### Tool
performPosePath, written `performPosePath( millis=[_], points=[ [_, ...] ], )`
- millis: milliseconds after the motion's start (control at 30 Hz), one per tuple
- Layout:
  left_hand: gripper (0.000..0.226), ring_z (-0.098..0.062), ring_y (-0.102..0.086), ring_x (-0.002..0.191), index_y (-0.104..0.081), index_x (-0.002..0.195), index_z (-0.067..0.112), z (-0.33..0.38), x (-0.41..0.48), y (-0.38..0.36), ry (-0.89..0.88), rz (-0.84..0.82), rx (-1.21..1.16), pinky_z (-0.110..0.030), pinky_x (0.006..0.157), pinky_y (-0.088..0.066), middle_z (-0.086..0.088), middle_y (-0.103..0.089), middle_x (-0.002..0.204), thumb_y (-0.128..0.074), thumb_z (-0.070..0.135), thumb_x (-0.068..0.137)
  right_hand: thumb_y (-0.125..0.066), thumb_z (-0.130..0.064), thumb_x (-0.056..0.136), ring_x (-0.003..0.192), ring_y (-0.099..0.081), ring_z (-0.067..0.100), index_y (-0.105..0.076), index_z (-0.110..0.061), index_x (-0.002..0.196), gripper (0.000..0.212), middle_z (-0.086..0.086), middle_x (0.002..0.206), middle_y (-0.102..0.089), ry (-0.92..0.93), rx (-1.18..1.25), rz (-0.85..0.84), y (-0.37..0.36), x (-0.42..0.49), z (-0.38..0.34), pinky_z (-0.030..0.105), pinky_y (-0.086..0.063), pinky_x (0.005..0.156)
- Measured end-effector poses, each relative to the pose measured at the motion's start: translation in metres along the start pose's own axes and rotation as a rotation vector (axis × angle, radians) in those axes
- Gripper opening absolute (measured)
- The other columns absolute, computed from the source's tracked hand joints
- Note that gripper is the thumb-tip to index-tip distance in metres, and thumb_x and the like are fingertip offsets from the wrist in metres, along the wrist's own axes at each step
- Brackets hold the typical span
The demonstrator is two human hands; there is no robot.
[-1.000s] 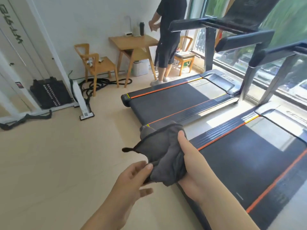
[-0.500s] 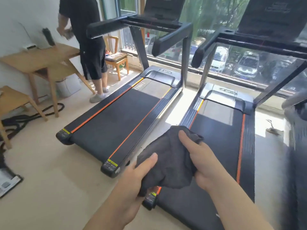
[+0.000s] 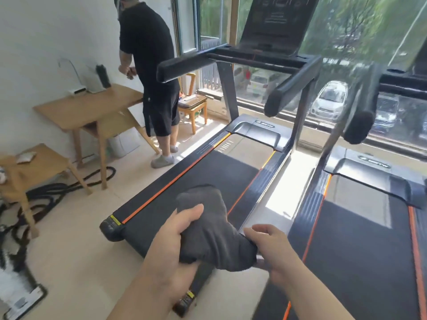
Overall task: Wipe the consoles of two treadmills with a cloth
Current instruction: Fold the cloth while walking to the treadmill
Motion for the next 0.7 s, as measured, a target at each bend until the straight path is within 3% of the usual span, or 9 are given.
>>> performPosePath(
  millis=[67, 167, 267, 333, 400, 433, 533, 600, 700],
  points=[
    [0.041, -0.030, -0.075, 0.099, -0.073, 0.118, 0.008, 0.030, 0.043, 0.011, 0.017, -0.010, 0.039, -0.048, 0.097, -0.053, -0.019, -0.076, 0.115, -0.071, 0.016, 0.078, -0.071, -0.029, 0.096, 0.099, -0.068, 0.022, -0.061, -0.017, 0.122, 0.031, 0.011, 0.123, -0.066, -0.018, -0.002, 0.005, -0.036, 0.030, -0.014, 0.047, -0.062, 0.084],
    [0.038, -0.027, -0.077, 0.089, -0.072, 0.118, 0.010, 0.068, 0.105, 0.021, 0.053, -0.082, 0.087, -0.042, 0.084, -0.055, -0.016, -0.078, 0.108, -0.070, 0.016, 0.080, -0.066, -0.051, 0.097, 0.111, -0.070, 0.027, -0.066, -0.020, 0.119, 0.038, 0.010, 0.125, -0.068, -0.081, 0.074, -0.035, -0.088, 0.068, -0.037, 0.054, -0.061, 0.092],
    [0.041, -0.033, -0.074, 0.105, -0.073, 0.121, 0.010, 0.097, 0.152, 0.014, 0.142, -0.210, 0.094, -0.049, 0.097, -0.054, -0.019, -0.074, 0.120, -0.069, 0.017, 0.081, -0.062, -0.066, 0.093, 0.111, -0.074, 0.031, -0.075, -0.022, 0.118, 0.052, 0.011, 0.119, -0.077, -0.138, 0.201, -0.094, -0.126, 0.084, -0.069, 0.055, -0.058, 0.100],
    [0.043, -0.033, -0.074, 0.104, -0.073, 0.121, 0.007, 0.112, 0.171, -0.005, 0.219, -0.346, 0.107, -0.047, 0.090, -0.057, -0.018, -0.075, 0.119, -0.070, 0.016, 0.078, -0.063, -0.054, 0.097, 0.116, -0.071, 0.034, -0.084, -0.022, 0.102, 0.038, 0.010, 0.111, -0.080, -0.098, 0.320, -0.061, -0.131, 0.089, -0.087, 0.055, -0.052, 0.107],
    [0.041, -0.029, -0.076, 0.089, -0.076, 0.112, 0.006, 0.118, 0.186, -0.027, 0.294, -0.526, 0.122, -0.041, 0.071, -0.060, -0.014, -0.077, 0.107, -0.073, 0.011, 0.071, -0.068, -0.040, 0.095, 0.124, -0.064, 0.046, -0.087, -0.018, 0.084, 0.031, 0.017, 0.110, -0.079, -0.085, 0.480, 0.017, -0.122, 0.091, -0.103, 0.067, -0.041, 0.112],
    [0.041, -0.027, -0.076, 0.086, -0.076, 0.109, 0.007, 0.121, 0.194, -0.038, 0.318, -0.591, 0.140, -0.038, 0.066, -0.060, -0.013, -0.077, 0.103, -0.074, 0.005, 0.068, -0.069, -0.041, 0.092, 0.124, -0.062, 0.048, -0.087, -0.015, 0.084, 0.032, 0.021, 0.114, -0.077, -0.086, 0.575, 0.023, -0.114, 0.093, -0.109, 0.071, -0.037, 0.114],
    [0.040, -0.025, -0.075, 0.097, -0.072, 0.120, 0.008, 0.120, 0.231, -0.063, 0.361, -0.692, 0.227, -0.038, 0.080, -0.058, -0.012, -0.076, 0.114, -0.069, 0.002, 0.081, -0.067, -0.070, 0.087, 0.128, -0.062, 0.038, -0.079, -0.012, 0.120, 0.068, 0.018, 0.137, -0.067, -0.062, 0.795, -0.018, -0.080, 0.099, -0.127, 0.062, -0.031, 0.121],
    [0.040, -0.028, -0.073, 0.108, -0.069, 0.128, 0.008, 0.117, 0.258, -0.070, 0.380, -0.678, 0.314, -0.040, 0.092, -0.055, -0.014, -0.074, 0.123, -0.061, 0.003, 0.090, -0.075, -0.074, 0.078, 0.134, -0.060, 0.034, -0.069, -0.015, 0.137, 0.084, 0.014, 0.145, -0.063, -0.029, 0.821, 0.027, -0.058, 0.110, -0.135, 0.053, -0.035, 0.122],
    [0.037, -0.032, -0.069, 0.118, -0.069, 0.130, 0.011, 0.108, 0.298, -0.073, 0.391, -0.628, 0.435, -0.044, 0.100, -0.051, -0.016, -0.071, 0.130, -0.056, 0.001, 0.097, -0.079, -0.044, 0.086, 0.109, -0.075, 0.032, -0.075, -0.011, 0.126, 0.052, 0.012, 0.120, -0.077, -0.001, 0.672, 0.236, -0.025, 0.131, -0.140, 0.045, -0.055, 0.098]
  ],
)
Point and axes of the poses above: each hand's wrist, its own x-axis towards the middle knuckle, its own y-axis out of the back of the hand, z = x × y, the point moved 1 cm from there along x, towards the middle knuckle
